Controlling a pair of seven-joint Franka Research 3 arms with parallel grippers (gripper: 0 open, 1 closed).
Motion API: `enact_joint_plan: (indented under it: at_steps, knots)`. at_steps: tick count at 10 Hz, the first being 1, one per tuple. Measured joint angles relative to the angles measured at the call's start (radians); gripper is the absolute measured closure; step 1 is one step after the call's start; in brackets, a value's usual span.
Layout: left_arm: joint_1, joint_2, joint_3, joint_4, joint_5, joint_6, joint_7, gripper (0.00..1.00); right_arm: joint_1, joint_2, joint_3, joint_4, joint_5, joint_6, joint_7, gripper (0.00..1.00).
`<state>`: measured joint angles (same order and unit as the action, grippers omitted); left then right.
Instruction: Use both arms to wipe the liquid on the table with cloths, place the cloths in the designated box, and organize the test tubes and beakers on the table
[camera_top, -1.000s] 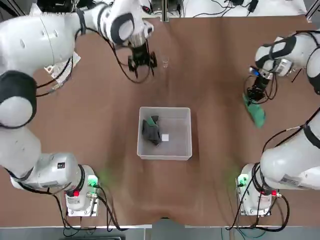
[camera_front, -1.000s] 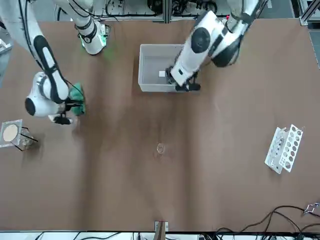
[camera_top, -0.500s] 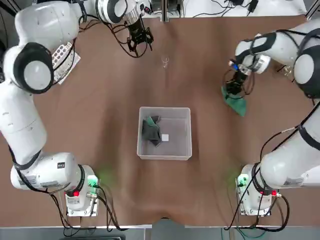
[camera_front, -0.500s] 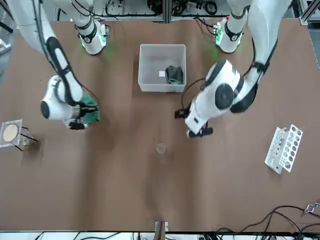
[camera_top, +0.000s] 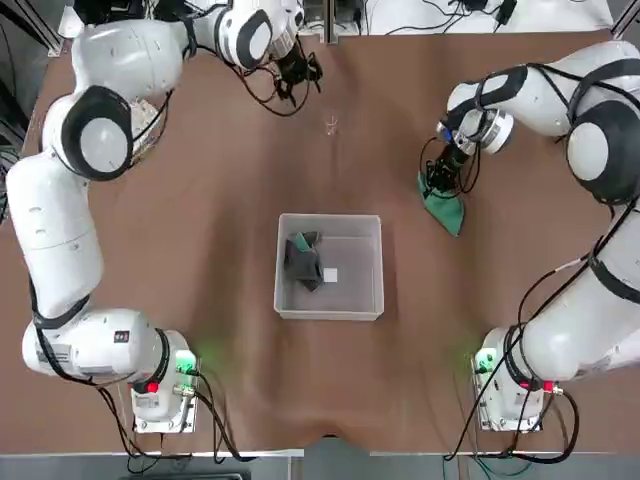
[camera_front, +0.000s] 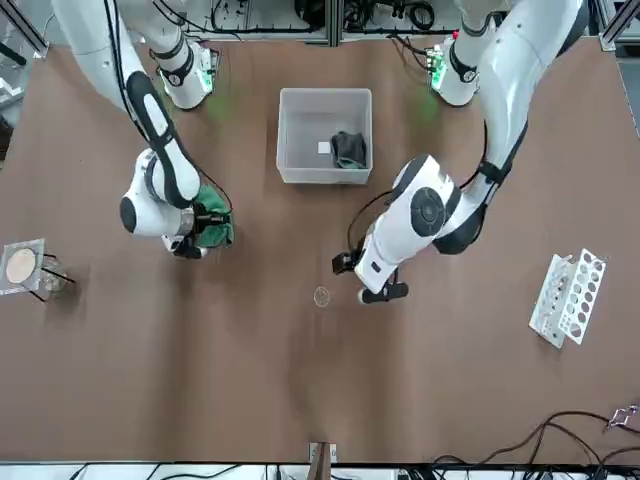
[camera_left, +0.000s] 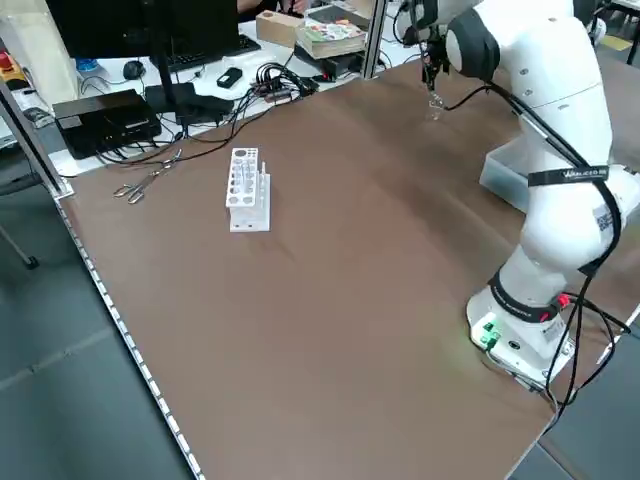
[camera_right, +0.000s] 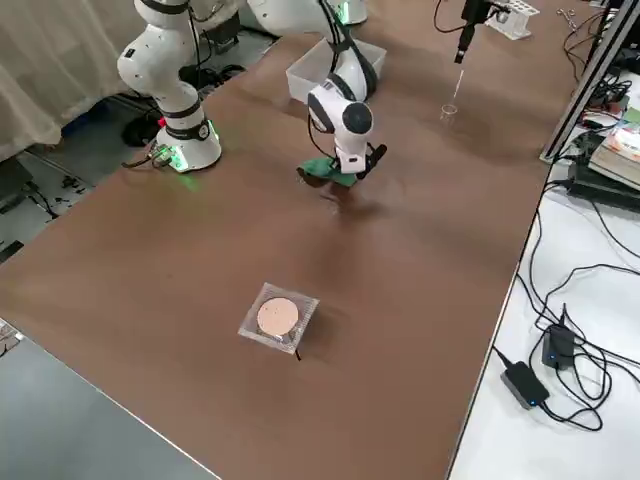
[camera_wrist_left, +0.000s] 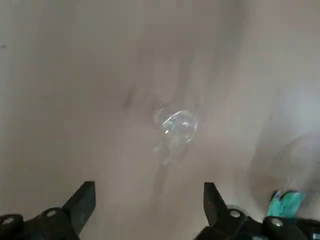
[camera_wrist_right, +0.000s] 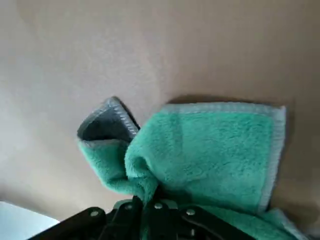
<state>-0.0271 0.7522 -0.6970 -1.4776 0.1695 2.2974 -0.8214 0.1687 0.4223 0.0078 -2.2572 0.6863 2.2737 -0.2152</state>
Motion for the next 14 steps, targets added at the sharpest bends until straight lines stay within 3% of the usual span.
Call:
enact_joint_plan:
  at_steps: [4,7,8,10,12,14]
  knots:
    - [-0.028,0.066,0.037,0.068,0.000,0.056,-0.002,0.10,-0.021,0.000,-0.231,0.000,-0.009,-0.084,-0.325,0.95]
    - [-0.089,0.132,0.071,0.108,0.000,0.132,-0.002,0.15,-0.026,0.020,-0.383,0.042,-0.158,-0.093,-0.449,0.95]
    - [-0.100,0.140,0.078,0.114,0.000,0.135,-0.002,0.23,-0.026,0.051,-0.415,0.097,-0.209,-0.148,-0.461,0.95]
    - [-0.101,0.141,0.080,0.121,0.000,0.135,-0.002,0.38,-0.025,0.098,-0.448,0.274,-0.278,-0.370,-0.444,0.95]
    - [-0.100,0.141,0.084,0.128,0.000,0.135,-0.002,0.44,0.006,0.099,-0.450,0.456,-0.341,-0.614,-0.309,0.95]
    - [-0.099,0.141,0.085,0.130,0.000,0.135,-0.002,0.50,0.092,0.074,-0.448,0.539,-0.348,-0.749,-0.119,0.95]
